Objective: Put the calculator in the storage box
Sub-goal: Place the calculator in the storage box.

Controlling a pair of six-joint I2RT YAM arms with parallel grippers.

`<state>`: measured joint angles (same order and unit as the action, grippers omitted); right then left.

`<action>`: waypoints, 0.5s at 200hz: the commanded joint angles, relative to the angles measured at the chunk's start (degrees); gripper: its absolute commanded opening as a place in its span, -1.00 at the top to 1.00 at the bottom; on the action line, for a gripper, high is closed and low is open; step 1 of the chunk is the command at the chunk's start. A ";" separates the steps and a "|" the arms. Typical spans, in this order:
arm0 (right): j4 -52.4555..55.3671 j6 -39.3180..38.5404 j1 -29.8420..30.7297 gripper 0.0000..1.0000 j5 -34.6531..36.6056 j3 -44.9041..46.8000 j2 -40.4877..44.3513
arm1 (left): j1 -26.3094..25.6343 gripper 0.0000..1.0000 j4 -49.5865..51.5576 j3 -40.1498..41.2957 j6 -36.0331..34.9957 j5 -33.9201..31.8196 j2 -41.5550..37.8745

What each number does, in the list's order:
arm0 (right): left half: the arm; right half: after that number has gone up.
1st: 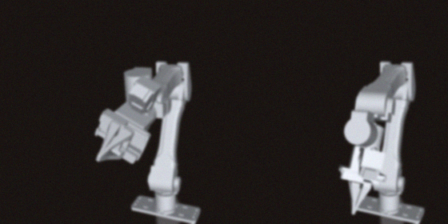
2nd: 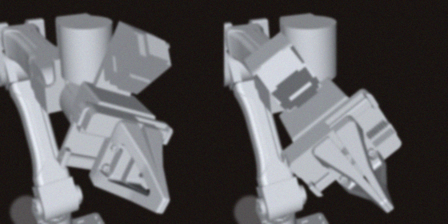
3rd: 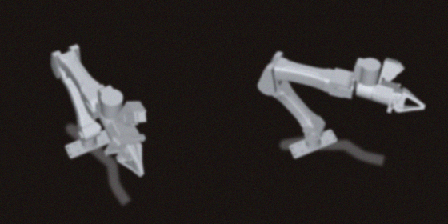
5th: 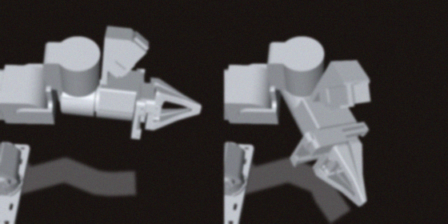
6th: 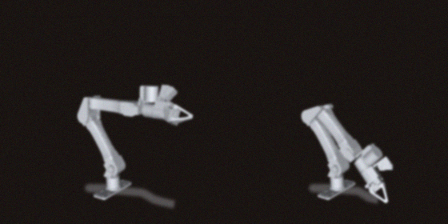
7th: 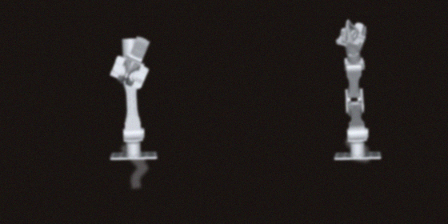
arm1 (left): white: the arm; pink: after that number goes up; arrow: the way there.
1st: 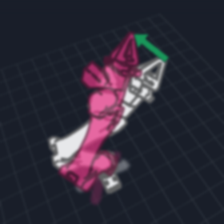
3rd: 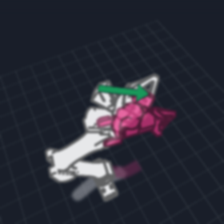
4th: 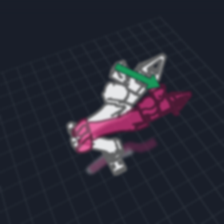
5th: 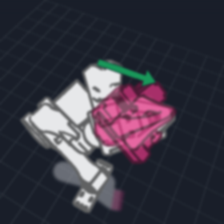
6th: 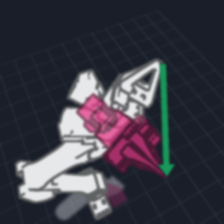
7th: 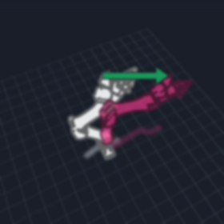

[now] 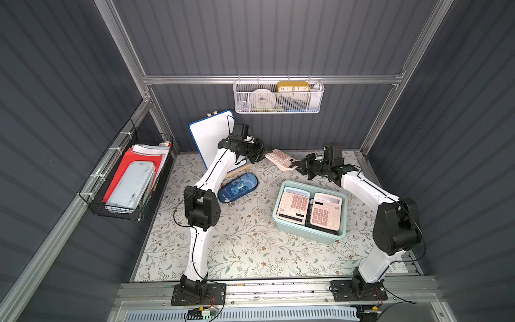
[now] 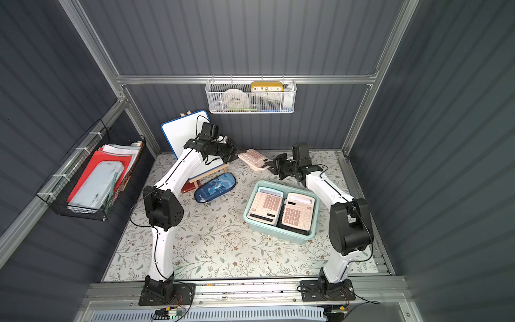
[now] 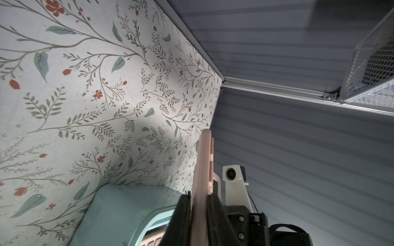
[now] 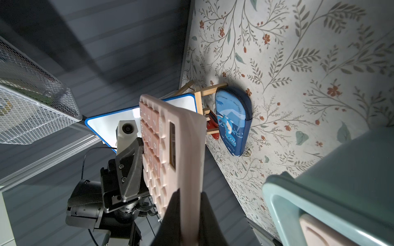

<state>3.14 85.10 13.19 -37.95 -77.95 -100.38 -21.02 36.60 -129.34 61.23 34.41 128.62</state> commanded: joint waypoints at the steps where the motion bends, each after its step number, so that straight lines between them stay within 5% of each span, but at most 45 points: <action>1: -5.65 0.72 0.95 1.00 -1.25 -0.36 -0.92 | -0.34 0.73 0.23 -1.18 0.82 1.48 1.90; 41: -6.10 1.03 1.22 1.00 -1.43 0.45 -0.65 | -0.25 0.87 -0.66 -1.07 0.49 2.45 1.72; 100: -5.91 -0.70 1.06 0.14 -2.22 3.17 1.39 | 0.61 0.99 -2.93 0.33 -1.10 5.79 0.96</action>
<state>-1.45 85.95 13.80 -38.76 -75.83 -100.82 -20.69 35.62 -129.32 61.10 36.07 129.19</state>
